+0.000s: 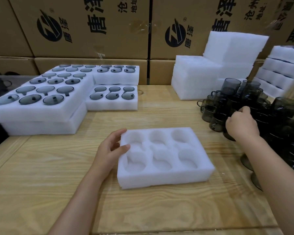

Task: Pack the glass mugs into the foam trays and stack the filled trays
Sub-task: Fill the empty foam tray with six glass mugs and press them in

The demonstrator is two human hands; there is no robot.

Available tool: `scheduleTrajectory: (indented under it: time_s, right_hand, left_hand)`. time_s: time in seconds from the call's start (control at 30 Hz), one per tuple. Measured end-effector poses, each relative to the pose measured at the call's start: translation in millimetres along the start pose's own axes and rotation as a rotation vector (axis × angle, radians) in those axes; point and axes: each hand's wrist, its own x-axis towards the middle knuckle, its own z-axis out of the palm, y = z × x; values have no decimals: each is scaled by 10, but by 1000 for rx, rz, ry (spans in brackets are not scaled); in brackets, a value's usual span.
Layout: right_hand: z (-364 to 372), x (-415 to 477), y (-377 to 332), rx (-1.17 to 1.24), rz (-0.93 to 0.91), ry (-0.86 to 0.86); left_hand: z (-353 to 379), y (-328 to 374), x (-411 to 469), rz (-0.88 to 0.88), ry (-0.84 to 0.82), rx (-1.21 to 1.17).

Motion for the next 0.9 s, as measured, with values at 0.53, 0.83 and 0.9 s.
scheduleTrajectory:
  time_s: [0.53, 0.83, 0.9]
  right_hand:
    - [-217, -865, -608, 591, -458, -42]
    - [-115, -874, -579, 307, -592, -123]
    - [-115, -867, -571, 309, -605, -129]
  left_hand:
    - [13, 14, -4, -6, 0, -13]
    - [14, 8, 2, -5, 1, -14]
    - [15, 15, -3, -6, -3, -14]
